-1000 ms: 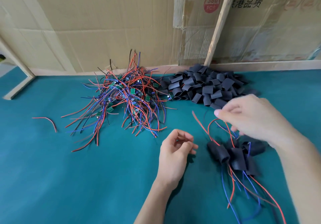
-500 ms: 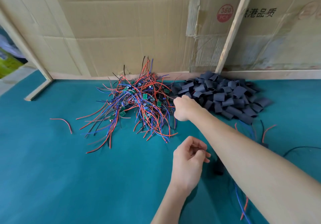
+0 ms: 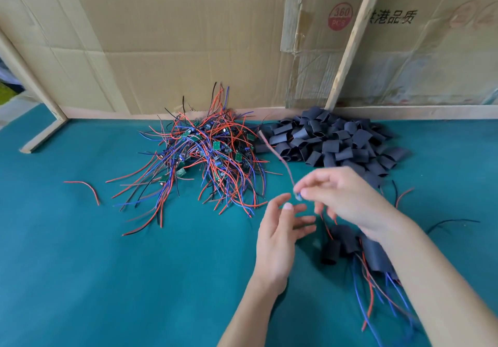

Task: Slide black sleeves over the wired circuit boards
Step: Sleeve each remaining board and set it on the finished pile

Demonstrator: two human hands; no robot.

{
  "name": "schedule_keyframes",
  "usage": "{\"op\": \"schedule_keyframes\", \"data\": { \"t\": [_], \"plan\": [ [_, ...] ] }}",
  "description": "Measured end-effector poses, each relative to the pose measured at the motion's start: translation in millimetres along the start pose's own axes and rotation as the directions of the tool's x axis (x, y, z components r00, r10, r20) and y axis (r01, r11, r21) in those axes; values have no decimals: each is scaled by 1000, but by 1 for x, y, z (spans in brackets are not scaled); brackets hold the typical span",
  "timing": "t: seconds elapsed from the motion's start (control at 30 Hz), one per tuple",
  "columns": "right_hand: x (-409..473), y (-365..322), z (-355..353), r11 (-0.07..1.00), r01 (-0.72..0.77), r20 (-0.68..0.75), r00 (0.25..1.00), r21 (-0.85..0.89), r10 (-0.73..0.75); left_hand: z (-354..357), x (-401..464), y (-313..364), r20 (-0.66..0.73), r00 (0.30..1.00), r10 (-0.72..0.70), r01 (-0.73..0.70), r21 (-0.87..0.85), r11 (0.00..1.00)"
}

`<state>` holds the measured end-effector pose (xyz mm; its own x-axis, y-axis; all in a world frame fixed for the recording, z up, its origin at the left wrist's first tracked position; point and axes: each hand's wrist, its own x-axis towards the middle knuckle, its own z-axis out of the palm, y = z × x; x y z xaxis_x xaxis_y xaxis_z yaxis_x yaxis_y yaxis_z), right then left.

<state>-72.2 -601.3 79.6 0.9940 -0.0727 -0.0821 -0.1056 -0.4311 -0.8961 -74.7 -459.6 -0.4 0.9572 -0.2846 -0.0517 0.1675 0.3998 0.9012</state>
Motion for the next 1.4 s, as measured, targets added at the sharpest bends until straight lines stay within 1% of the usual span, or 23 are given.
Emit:
{"op": "schedule_keyframes", "data": {
  "t": [0.1, 0.17, 0.2, 0.27, 0.33, 0.37, 0.43, 0.47, 0.5, 0.53, 0.6, 0.7, 0.87, 0.97, 1.03, 1.1, 1.13, 1.17, 1.23, 1.27, 1.3, 1.33, 1.4],
  "plan": [
    [-22, 7, 6, 996, -33, 182, 982, -82, 48, -1, 1, 2, 84, 996, -2, -4, 72, 997],
    [-25, 8, -4, 991, -27, 225, 973, -129, 55, -1, -1, 2, 111, 994, -19, 8, 96, 995],
    [-25, 7, -12, 988, -26, 209, 976, -150, 57, -1, -2, 2, 112, 993, -25, 13, 104, 994],
    [-17, 9, -32, 984, -21, 115, 992, -179, 42, -1, -3, 1, 93, 995, -18, 5, 136, 991],
    [-1, 19, -47, 973, -52, -66, 997, -223, 38, -1, -3, 1, 91, 996, 1, -17, 179, 984],
    [10, 27, -53, 960, -87, -186, 982, -266, 38, -1, -4, 0, 96, 995, 10, -30, 201, 979],
    [32, 43, -65, 920, -176, -402, 915, -351, 21, -2, -5, 0, 108, 994, 23, -49, 245, 968],
    [41, 49, -70, 904, -206, -468, 884, -375, 7, -2, -5, 0, 114, 993, 32, -62, 270, 961],
    [49, 54, -76, 888, -233, -504, 864, -396, 2, -1, -5, 0, 120, 992, 41, -75, 294, 953],
    [56, 57, -80, 870, -263, -518, 856, -417, 11, -1, -5, -1, 124, 991, 46, -84, 314, 946],
    [64, 63, -83, 827, -330, -501, 863, -455, 68, -1, -6, -2, 130, 991, 45, -87, 339, 937],
    [67, 70, -81, 809, -347, -459, 882, -475, 109, -2, -5, -2, 146, 988, 50, -102, 370, 923],
    [68, 72, -83, 810, -314, -452, 889, -495, 69, 2, -7, -4, 171, 982, 80, -152, 464, 873],
    [67, 74, -86, 821, -287, -442, 896, -494, 48, 3, -8, -4, 180, 980, 81, -159, 479, 863],
    [65, 74, -86, 812, -255, -456, 890, -525, -15, 3, -8, -3, 178, 981, 80, -157, 478, 864],
    [60, 74, -86, 789, -241, -512, 852, -566, -107, 3, -8, -3, 180, 980, 84, -162, 486, 859],
    [56, 75, -86, 794, -235, -553, 820, -561, -148, 3, -9, -3, 182, 979, 88, -168, 489, 856],
    [50, 74, -87, 821, -217, -596, 783, -529, -177, 3, -9, -3, 184, 978, 94, -174, 490, 854],
    [36, 68, -83, 909, -133, -670, 719, -396, -187, 3, -8, -3, 182, 978, 105, -184, 501, 846],
    [27, 63, -77, 946, -73, -683, 710, -315, -173, 3, -8, -3, 178, 978, 110, -187, 507, 842],
    [19, 56, -68, 971, -10, -666, 729, -238, -156, 2, -7, -3, 175, 978, 114, -189, 510, 839],
    [11, 49, -55, 985, 53, -611, 779, -164, -144, 2, -7, -3, 172, 978, 118, -191, 511, 838],
    [-4, 38, -24, 989, 140, -411, 900, -42, -145, 2, -7, -4, 168, 978, 121, -192, 515, 836]
  ]
}}
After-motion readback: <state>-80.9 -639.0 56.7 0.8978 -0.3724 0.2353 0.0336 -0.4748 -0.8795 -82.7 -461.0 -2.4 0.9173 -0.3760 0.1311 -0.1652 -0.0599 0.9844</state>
